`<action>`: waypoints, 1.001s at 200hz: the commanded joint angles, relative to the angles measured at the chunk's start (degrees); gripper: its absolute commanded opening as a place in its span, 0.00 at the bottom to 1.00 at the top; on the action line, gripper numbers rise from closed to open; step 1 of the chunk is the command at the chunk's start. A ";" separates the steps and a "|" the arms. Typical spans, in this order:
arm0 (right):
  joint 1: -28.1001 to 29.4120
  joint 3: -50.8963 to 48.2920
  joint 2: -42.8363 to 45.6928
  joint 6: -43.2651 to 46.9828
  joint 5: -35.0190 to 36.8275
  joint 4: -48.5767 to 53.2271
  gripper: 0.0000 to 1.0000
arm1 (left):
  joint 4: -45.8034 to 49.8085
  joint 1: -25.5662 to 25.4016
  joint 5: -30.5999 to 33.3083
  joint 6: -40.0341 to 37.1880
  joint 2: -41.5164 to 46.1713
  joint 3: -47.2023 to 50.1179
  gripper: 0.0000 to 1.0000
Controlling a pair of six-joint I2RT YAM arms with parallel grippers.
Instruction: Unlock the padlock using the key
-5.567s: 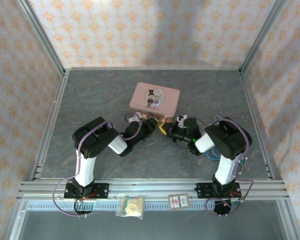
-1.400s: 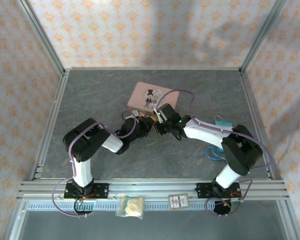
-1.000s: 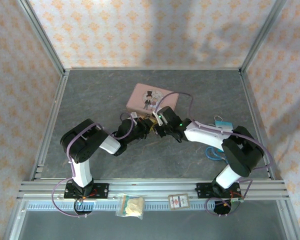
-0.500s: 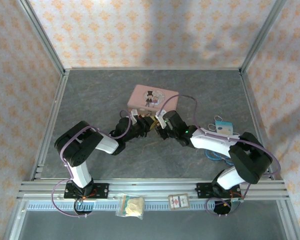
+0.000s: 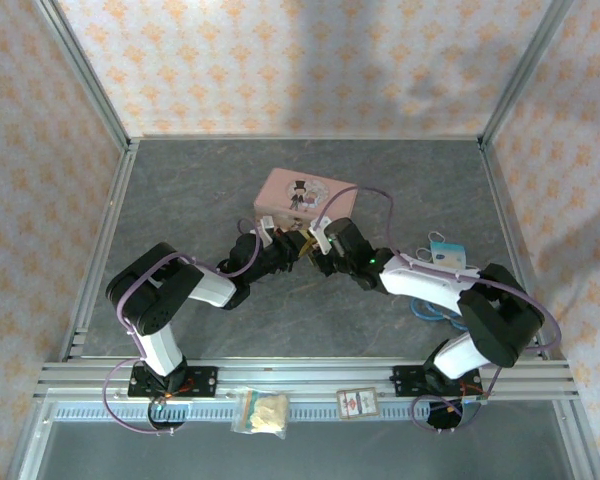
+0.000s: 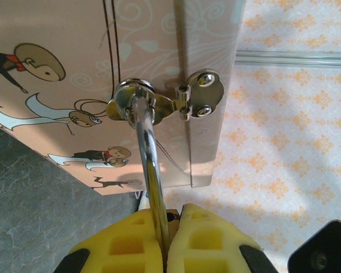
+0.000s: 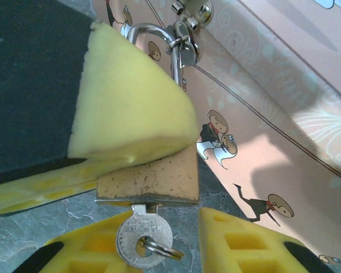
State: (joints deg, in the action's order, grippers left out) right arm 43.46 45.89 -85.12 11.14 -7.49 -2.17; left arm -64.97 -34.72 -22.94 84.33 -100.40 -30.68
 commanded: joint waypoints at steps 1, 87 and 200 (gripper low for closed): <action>-0.66 3.57 -0.12 -1.67 2.69 -3.56 0.29 | -0.43 -0.76 -1.60 -2.71 1.68 0.58 0.00; -1.03 7.49 -1.89 -6.04 -0.14 -0.73 0.00 | 5.64 -2.08 -1.06 -8.47 2.44 0.22 0.00; -11.87 9.02 -3.43 -19.03 -24.59 -0.31 0.00 | 2.54 -1.44 -2.23 -10.59 1.32 1.98 0.00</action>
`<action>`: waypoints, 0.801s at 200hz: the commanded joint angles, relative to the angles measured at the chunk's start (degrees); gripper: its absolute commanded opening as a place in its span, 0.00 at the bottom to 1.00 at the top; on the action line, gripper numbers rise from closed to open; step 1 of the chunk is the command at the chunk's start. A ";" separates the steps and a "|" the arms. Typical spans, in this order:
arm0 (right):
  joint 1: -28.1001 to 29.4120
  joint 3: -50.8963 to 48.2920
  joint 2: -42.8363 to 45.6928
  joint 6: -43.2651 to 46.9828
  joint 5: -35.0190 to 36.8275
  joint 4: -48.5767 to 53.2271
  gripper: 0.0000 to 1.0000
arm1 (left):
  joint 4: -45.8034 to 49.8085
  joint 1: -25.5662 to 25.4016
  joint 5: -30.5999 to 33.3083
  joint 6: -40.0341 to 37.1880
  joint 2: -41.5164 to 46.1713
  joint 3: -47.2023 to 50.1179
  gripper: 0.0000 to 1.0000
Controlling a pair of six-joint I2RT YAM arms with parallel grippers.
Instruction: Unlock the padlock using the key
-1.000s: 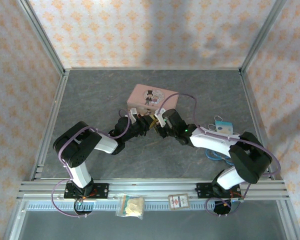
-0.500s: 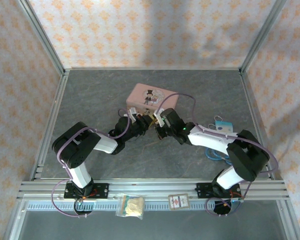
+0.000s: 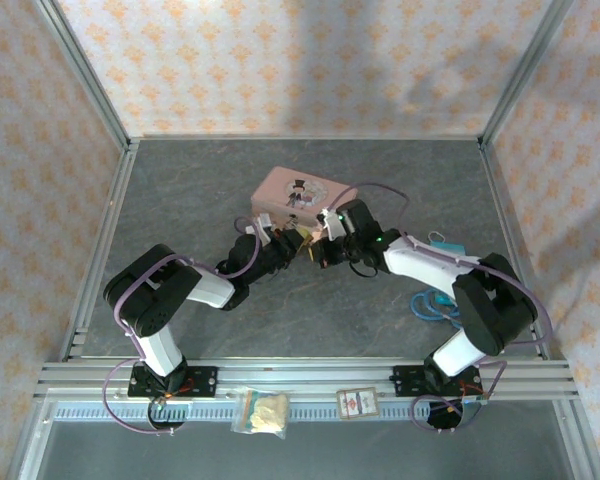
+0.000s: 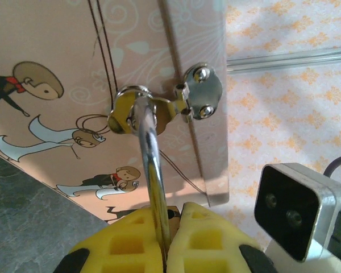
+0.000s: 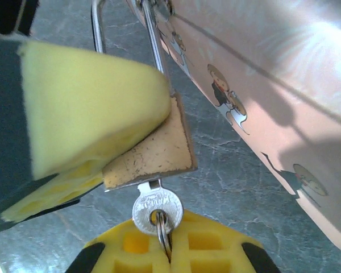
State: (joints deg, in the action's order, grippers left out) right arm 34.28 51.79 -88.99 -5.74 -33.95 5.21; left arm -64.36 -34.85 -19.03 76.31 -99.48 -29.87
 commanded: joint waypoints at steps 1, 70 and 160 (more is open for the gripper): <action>-2.71 3.09 0.51 -2.03 2.05 -7.60 0.00 | 2.12 -1.25 -6.13 -2.57 0.42 1.11 0.00; -2.17 4.01 4.42 5.51 13.47 1.37 0.37 | 12.48 0.64 -4.69 -5.17 2.35 -4.15 0.00; 3.96 8.05 0.43 8.95 18.04 5.26 0.36 | 14.64 0.89 -4.84 -5.73 2.84 -5.22 0.00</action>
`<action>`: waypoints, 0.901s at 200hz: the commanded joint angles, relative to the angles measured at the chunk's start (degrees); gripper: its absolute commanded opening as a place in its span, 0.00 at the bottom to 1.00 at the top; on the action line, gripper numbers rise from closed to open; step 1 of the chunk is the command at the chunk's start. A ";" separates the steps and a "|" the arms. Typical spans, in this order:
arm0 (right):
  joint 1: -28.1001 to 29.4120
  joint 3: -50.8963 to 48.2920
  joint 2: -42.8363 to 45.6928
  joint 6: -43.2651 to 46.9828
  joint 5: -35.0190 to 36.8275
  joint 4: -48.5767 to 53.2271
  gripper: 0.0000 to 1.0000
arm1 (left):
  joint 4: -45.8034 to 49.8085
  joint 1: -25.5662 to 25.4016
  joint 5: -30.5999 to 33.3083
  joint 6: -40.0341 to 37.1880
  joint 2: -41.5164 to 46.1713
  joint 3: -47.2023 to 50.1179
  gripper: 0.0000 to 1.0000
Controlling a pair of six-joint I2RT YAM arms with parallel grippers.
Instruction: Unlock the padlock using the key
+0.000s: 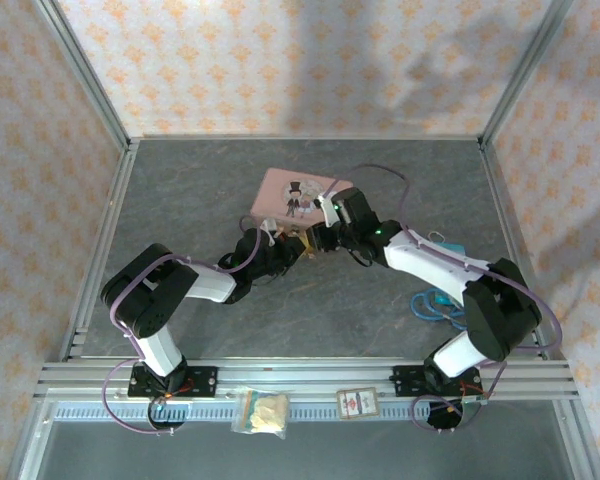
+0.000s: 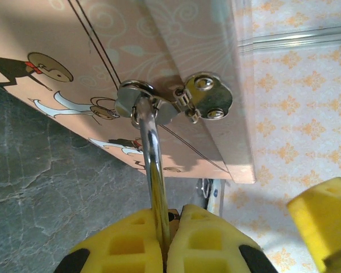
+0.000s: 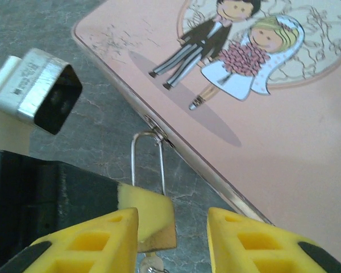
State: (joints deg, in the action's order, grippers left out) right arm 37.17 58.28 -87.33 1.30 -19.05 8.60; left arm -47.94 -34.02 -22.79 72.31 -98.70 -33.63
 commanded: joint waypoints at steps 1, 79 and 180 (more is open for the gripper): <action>1.11 1.52 -1.20 1.93 3.18 1.95 0.36 | -1.74 0.08 -1.05 -1.73 2.03 -1.45 0.00; 4.98 -1.25 -1.30 0.37 3.87 4.55 0.37 | -3.21 0.73 -1.35 -0.15 1.52 -1.53 0.00; 5.46 -5.70 0.49 0.56 6.39 4.21 0.39 | -4.78 0.95 -1.29 1.90 2.01 -0.94 0.00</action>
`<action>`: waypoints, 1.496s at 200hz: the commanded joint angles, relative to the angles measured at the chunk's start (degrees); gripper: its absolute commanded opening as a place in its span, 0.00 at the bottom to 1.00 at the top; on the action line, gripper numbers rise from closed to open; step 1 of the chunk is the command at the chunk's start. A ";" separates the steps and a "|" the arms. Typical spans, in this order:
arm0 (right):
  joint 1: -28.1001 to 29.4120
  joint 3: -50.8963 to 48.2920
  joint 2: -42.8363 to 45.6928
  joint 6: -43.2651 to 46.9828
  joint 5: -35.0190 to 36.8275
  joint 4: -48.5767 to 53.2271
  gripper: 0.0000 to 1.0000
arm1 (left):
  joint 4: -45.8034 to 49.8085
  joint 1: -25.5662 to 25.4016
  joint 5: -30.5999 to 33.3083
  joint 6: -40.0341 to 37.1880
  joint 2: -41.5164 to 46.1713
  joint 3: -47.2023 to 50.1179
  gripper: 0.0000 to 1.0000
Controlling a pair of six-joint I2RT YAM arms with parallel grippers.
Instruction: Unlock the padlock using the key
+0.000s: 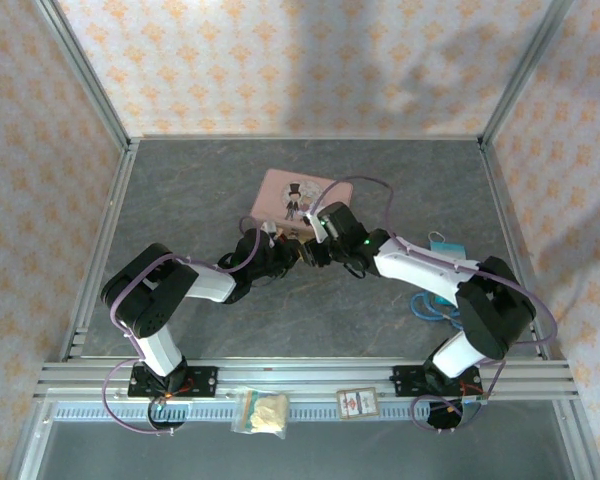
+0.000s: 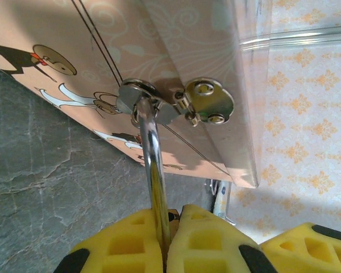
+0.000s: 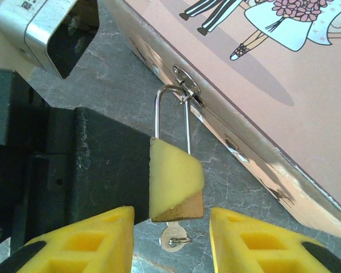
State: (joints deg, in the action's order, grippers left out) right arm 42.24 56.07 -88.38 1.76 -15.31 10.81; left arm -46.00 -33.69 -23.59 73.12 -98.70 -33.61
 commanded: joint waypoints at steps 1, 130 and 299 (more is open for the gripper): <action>0.39 -3.59 1.67 0.09 2.65 1.92 0.39 | -6.77 0.68 -0.53 1.16 2.01 -0.90 0.00; 0.39 -2.20 0.48 1.93 0.71 -2.09 0.39 | -2.76 1.08 -2.16 2.46 4.75 -2.31 0.00; 0.01 -1.19 -1.67 -1.06 4.28 -9.42 0.01 | -4.66 1.14 -3.74 3.60 7.26 -0.27 0.00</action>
State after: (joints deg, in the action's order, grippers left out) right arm 43.09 54.30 -91.88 2.92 -13.69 5.06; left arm -45.65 -32.10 -24.56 77.06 -94.85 -34.09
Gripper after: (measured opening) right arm 0.070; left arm 0.049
